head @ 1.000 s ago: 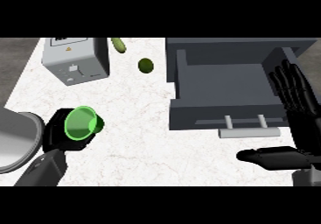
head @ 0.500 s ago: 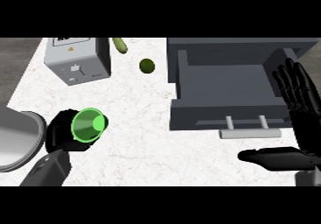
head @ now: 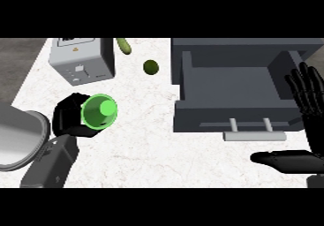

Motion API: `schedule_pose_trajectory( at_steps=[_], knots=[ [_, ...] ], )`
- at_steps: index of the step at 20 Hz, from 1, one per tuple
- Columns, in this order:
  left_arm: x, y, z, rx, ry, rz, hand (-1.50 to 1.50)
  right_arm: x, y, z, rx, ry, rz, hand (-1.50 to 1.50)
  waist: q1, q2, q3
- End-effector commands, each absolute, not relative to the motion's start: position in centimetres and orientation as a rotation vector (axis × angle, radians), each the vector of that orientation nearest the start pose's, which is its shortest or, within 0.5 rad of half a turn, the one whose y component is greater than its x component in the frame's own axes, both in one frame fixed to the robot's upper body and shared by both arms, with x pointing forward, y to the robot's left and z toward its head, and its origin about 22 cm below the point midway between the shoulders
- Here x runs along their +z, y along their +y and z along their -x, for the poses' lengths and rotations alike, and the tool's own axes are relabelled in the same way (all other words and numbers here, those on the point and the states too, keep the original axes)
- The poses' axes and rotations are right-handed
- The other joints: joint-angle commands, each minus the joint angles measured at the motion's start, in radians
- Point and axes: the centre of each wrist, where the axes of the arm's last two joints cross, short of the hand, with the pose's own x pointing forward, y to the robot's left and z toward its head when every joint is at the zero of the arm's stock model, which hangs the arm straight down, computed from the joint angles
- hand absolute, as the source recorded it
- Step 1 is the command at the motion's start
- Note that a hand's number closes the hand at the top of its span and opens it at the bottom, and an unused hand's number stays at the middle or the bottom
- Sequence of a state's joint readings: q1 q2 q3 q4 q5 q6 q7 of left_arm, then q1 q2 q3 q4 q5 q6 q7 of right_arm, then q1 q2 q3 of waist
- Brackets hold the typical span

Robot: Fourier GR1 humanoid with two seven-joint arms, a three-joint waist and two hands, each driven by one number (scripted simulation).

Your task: Pick up the cup, place it into the drawer and close the drawer

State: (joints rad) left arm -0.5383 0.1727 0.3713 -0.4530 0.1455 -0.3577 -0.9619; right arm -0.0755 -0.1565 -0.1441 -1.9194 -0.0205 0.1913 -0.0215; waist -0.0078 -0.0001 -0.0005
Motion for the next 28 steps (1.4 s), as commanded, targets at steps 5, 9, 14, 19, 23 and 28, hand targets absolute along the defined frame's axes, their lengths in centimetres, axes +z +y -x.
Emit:
schedule_pose_trajectory(
  at_steps=[5, 9, 14, 19, 23, 28],
  knots=[
    [-1.2, 23.7, -37.9, 0.084, -2.159, 0.382, 1.5, 11.9, -29.8, -23.8, 0.233, -1.988, 0.113, -1.5, 0.021, -0.01, 0.002],
    [2.4, 20.8, -38.2, 0.034, -2.154, 0.379, 1.5, 10.6, -27.9, -22.0, 0.231, -1.985, 0.095, -1.5, 0.019, -0.009, 0.002],
    [9.1, 17.4, -39.8, -0.063, -2.167, 0.396, 1.5, 10.3, -28.6, -22.9, 0.241, -1.996, 0.085, -1.5, 0.013, -0.006, 0.001],
    [11.3, 11.0, -39.6, -0.129, -2.161, 0.354, 1.5, 11.4, -29.1, -24.0, 0.225, -1.993, 0.076, -1.5, -0.006, -0.001, 0.001],
    [15.9, 9.2, -40.5, -0.138, -2.127, 0.339, 1.5, 9.8, -29.6, -22.7, 0.236, -1.979, 0.077, -1.5, -0.006, -0.001, 0.001],
    [16.4, 7.5, -42.3, -0.155, -2.088, 0.293, 1.5, 12.4, -30.7, -23.3, 0.244, -1.997, 0.082, -1.5, -0.01, 0.002, 0.001]
  ],
)
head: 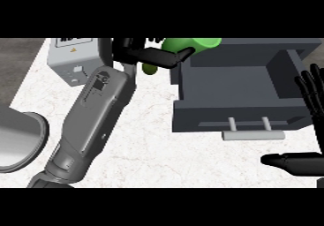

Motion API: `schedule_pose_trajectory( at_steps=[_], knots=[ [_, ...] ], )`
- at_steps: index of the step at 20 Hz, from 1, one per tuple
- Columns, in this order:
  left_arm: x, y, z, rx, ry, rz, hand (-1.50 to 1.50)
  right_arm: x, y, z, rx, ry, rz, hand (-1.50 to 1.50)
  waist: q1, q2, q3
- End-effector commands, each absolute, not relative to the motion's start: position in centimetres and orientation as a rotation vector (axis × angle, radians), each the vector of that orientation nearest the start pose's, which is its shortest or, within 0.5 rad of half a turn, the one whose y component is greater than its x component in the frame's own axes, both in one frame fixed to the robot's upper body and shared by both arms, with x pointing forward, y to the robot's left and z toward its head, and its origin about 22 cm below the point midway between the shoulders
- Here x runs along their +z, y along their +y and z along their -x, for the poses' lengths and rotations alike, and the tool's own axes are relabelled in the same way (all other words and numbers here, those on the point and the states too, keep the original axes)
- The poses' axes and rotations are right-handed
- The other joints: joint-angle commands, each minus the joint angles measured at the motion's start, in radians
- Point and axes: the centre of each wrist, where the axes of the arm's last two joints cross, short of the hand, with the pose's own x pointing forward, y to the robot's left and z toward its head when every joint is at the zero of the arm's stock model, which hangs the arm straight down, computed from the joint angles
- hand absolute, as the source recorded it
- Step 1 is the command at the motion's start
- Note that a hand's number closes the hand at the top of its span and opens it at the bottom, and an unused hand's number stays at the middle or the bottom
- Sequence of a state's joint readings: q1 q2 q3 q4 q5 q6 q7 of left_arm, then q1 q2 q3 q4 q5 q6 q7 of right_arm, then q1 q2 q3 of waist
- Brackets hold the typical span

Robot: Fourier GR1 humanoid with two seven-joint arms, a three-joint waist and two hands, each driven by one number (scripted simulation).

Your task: Pick up the cup, place it into the drawer and close the drawer

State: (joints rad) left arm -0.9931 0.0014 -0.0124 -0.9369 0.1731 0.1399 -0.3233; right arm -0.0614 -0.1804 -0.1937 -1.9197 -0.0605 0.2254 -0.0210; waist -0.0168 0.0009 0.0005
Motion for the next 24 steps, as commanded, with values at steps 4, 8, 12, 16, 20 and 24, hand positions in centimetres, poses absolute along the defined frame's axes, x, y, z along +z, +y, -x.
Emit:
schedule_pose_trajectory(
  at_steps=[4, 8, 12, 16, 20, 24],
  knots=[
    [17.7, 4.8, -42.8, -0.171, -2.013, 0.296, 1.5, 10.8, -30.2, -23.9, 0.23, -1.997, 0.064, -1.5, -0.013, 0.005, 0.0],
    [15.9, 4.1, -43.3, -0.156, -1.978, 0.266, 1.5, 10.0, -28.9, -23.5, 0.244, -2.013, 0.063, -1.5, -0.021, 0.006, 0.0],
    [14.5, 3.6, -43.5, -0.185, -1.934, 0.223, 1.5, 11.4, -28.3, -23.3, 0.258, -2.013, 0.064, -1.5, -0.033, 0.009, 0.0],
    [15.3, 1.2, -42.1, -0.219, -1.912, 0.225, 1.5, 9.9, -29.2, -24.2, 0.251, -2.007, 0.058, -1.5, -0.045, 0.006, 0.001],
    [13.4, 2.0, -42.7, -0.251, -1.883, 0.144, 1.5, 10.6, -28.1, -25.4, 0.274, -2.016, 0.035, -1.5, -0.046, 0.012, 0.001],
    [12.1, 2.0, -42.6, -0.344, -1.844, 0.071, 1.5, 12.4, -28.4, -25.3, 0.268, -2.015, 0.027, -1.5, -0.06, 0.014, 0.0]
  ],
)
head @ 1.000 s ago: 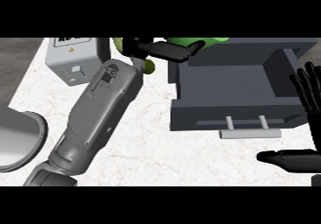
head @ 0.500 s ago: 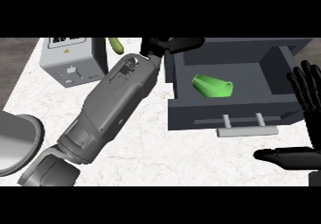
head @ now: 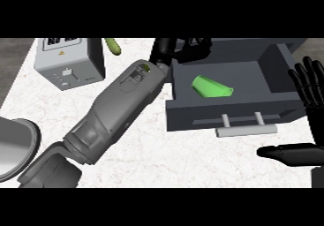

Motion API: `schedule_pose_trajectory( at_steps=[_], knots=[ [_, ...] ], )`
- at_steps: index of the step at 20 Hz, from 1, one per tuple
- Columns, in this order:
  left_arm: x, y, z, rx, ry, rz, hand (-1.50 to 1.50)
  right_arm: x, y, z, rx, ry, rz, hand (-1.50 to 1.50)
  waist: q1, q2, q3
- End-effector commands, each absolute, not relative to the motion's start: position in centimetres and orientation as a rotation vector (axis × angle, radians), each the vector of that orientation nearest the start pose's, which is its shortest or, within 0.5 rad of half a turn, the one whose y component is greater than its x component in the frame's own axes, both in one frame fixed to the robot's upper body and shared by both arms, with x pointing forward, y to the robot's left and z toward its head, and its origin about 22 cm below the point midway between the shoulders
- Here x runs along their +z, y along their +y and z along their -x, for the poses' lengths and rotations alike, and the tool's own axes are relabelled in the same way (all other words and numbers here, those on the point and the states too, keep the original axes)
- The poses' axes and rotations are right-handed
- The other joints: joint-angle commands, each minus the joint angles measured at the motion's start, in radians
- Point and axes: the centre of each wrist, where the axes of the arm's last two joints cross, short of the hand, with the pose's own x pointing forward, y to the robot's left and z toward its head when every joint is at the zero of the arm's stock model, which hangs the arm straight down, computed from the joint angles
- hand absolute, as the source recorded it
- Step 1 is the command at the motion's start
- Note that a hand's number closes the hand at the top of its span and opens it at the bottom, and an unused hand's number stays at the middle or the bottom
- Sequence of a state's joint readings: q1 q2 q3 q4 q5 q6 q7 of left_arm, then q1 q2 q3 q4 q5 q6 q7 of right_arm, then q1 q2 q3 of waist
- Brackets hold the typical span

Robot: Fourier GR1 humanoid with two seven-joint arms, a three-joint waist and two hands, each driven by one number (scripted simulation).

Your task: Pick up the cup, place it into the drawer and close the drawer

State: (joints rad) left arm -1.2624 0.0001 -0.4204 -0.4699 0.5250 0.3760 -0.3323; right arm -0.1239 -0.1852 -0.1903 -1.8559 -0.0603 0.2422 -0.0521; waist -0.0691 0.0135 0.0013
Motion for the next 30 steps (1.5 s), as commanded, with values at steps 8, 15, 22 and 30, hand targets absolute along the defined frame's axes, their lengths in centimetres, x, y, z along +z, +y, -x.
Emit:
schedule_pose_trajectory(
  at_steps=[8, 15, 22, 30],
  knots=[
    [11.6, 1.6, -42.6, -0.481, -1.794, -0.051, -1.5, 11.4, -29.4, -25.5, 0.275, -2.04, 0.018, -1.5, -0.022, 0.009, 0.001],
    [11.7, 0.7, -41.7, -0.396, -1.886, -0.011, -1.5, 12.3, -27.5, -25.3, 0.247, -2.052, -0.086, -1.5, -0.02, 0.007, -0.001],
    [13.1, -0.1, -41.3, -0.287, -1.97, 0.114, -1.5, 12.9, -29.0, -23.7, 0.346, -2.022, -0.229, 1.5, 0.013, -0.005, -0.001],
    [15.6, 1.7, -41.7, -0.183, -1.947, 0.177, -1.5, 13.7, -30.4, -22.1, 0.639, -1.932, -0.049, 1.5, 0.072, -0.018, -0.001]
  ],
)
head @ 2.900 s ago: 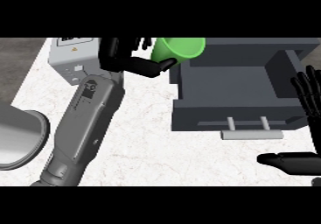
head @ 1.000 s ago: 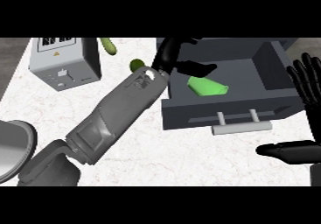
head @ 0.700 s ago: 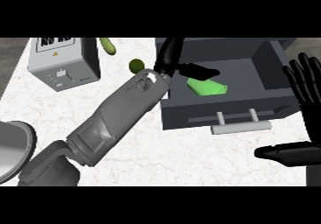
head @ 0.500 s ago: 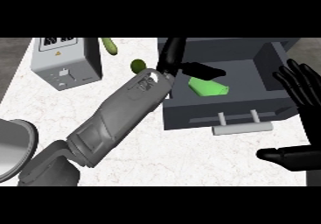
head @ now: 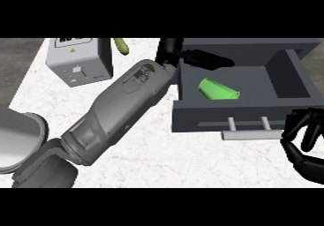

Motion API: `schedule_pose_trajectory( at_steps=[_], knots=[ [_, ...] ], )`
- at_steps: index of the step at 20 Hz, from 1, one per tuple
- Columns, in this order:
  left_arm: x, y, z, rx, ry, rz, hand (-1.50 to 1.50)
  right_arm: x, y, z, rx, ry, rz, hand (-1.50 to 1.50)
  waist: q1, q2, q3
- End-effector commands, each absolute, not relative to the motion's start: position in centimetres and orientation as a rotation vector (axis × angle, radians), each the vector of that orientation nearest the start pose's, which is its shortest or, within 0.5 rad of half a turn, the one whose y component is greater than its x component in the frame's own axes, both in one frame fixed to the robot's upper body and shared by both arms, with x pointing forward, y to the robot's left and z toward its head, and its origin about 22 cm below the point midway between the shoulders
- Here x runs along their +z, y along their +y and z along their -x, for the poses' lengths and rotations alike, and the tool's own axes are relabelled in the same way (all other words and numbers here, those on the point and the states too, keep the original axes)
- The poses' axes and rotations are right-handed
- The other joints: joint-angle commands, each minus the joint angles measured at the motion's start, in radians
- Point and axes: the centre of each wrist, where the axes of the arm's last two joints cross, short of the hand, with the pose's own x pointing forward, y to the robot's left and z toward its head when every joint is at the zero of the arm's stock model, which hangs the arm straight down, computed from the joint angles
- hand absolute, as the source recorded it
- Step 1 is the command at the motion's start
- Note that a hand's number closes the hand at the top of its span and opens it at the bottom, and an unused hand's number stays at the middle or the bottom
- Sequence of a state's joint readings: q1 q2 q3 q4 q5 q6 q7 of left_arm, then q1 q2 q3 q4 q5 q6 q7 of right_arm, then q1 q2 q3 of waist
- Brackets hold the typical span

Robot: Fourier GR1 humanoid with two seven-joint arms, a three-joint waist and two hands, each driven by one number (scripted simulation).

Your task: Pick up the cup, place it into the drawer and close the drawer

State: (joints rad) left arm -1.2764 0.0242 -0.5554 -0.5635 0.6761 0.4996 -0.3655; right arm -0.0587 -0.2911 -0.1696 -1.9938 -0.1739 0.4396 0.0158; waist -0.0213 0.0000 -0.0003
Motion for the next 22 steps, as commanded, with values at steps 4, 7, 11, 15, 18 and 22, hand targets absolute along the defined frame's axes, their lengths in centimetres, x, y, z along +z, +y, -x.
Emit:
schedule_pose_trajectory(
  at_steps=[4, 7, 11, 15, 18, 22],
  knots=[
    [17.5, 4.8, -42.4, -0.156, -1.949, 0.14, -1.5, 13.7, -28.9, -20.9, 0.71, -1.901, 0.063, 1.5, 0.035, -0.009, 0.0],
    [16.5, 7.2, -41.8, -0.162, -1.943, 0.143, -1.5, 14.5, -28.5, -21.7, 0.703, -1.875, 0.152, 1.5, 0.045, -0.01, -0.001],
    [17.1, 10.3, -41.5, -0.099, -1.924, 0.144, -1.5, 12.8, -25.8, -22.4, 0.75, -1.839, 0.195, 1.5, 0.05, -0.009, 0.0],
    [15.4, 14.1, -40.3, -0.076, -1.928, 0.128, -1.5, 10.3, -24.6, -23.8, 0.802, -1.84, 0.288, 1.5, 0.05, -0.005, 0.0],
    [14.5, 14.8, -38.8, -0.06, -1.92, 0.158, -1.5, 9.3, -23.6, -24.9, 0.932, -1.813, 0.365, 1.5, 0.061, -0.007, 0.0],
    [13.7, 17.6, -38.2, -0.042, -1.928, 0.152, -1.5, 7.9, -22.5, -27.2, 1.12, -1.718, 0.489, 1.5, 0.072, -0.004, 0.0]
  ],
)
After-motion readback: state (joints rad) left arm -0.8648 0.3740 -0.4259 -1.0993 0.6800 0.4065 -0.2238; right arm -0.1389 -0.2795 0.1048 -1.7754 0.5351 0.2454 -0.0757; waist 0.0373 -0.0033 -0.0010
